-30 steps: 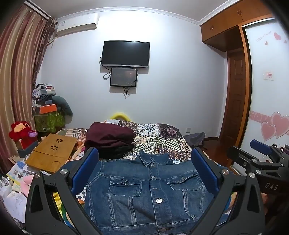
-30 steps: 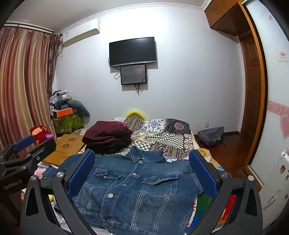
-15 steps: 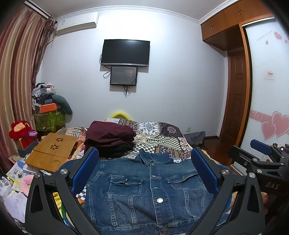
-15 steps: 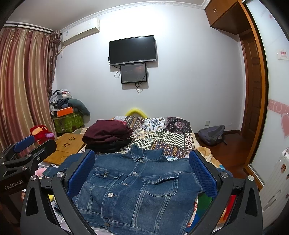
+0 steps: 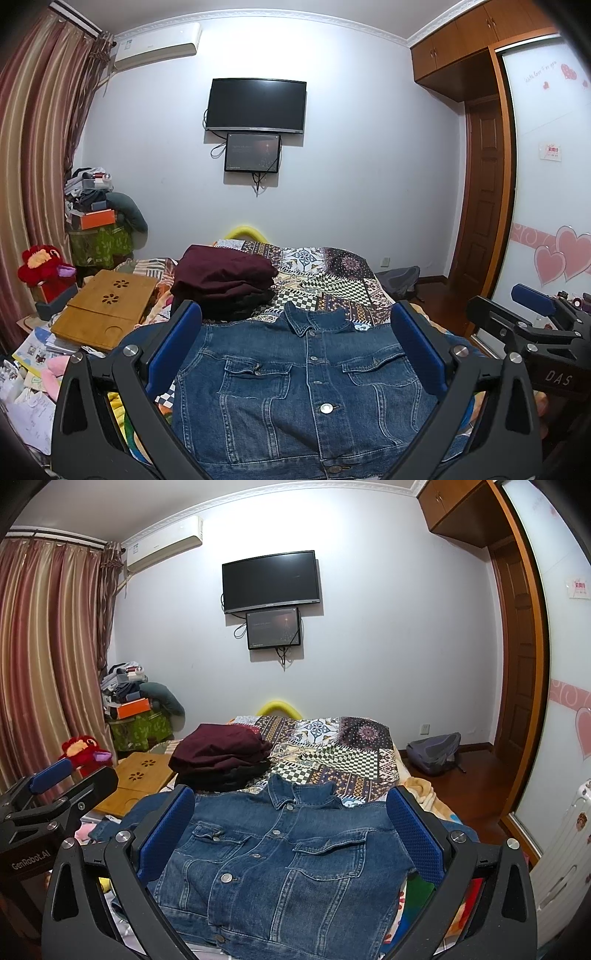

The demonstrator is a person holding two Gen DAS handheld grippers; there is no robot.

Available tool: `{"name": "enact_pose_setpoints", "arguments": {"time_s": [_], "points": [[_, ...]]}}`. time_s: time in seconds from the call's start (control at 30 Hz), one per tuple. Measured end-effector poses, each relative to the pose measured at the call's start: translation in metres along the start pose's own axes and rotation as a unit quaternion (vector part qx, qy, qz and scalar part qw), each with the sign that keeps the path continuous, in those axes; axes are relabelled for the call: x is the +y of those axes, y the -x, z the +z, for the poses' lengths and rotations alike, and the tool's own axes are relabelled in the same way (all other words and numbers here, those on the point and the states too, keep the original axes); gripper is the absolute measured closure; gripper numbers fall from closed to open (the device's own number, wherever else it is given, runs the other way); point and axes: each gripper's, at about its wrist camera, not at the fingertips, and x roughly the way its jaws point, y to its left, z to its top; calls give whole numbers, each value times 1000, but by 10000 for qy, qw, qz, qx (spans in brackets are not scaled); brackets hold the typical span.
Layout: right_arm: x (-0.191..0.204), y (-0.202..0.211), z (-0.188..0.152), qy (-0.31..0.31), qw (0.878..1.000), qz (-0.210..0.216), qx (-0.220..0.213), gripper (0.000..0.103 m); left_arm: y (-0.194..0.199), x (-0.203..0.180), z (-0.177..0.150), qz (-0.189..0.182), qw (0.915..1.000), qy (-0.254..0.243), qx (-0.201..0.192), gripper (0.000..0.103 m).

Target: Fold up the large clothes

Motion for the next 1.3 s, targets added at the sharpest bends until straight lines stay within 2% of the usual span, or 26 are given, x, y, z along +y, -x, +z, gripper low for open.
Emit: {"name": "enact_pose_setpoints", "arguments": {"time_s": [0.7, 1.3], "points": [[1, -2, 0, 45, 10000, -17, 36, 0, -7, 7, -2, -6, 10000, 90, 41, 0], [3, -25, 5, 148, 9996, -96, 242, 0, -26, 19, -3, 12, 9998, 179, 126, 0]]}}
